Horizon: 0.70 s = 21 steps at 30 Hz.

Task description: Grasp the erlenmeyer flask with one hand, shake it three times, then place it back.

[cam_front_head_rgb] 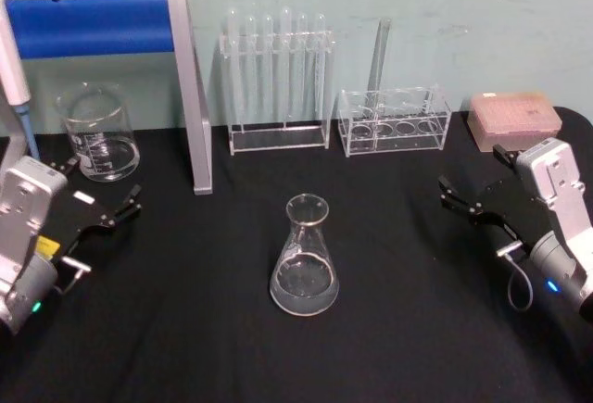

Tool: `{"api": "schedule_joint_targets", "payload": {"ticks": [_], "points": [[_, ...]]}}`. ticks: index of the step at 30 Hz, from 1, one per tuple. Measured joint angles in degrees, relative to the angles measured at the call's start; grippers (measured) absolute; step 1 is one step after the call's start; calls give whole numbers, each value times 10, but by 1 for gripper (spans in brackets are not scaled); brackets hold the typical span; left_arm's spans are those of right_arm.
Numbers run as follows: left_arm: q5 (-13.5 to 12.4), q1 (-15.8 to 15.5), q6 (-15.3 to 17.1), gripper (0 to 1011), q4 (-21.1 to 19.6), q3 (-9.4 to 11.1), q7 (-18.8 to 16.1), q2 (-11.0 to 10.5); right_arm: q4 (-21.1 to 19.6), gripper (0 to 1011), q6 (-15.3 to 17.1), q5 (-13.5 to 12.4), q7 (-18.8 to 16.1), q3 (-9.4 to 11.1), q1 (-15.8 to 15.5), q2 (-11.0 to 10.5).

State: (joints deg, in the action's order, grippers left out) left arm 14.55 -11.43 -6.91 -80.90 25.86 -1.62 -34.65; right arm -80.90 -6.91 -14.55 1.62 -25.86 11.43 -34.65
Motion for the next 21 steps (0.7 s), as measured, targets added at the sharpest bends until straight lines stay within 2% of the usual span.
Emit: {"api": "schedule_joint_targets", "payload": {"ticks": [21], "points": [[0,0,0,1001,0,0,0,0,0,1000,0,0,0,0,0,0]]}}
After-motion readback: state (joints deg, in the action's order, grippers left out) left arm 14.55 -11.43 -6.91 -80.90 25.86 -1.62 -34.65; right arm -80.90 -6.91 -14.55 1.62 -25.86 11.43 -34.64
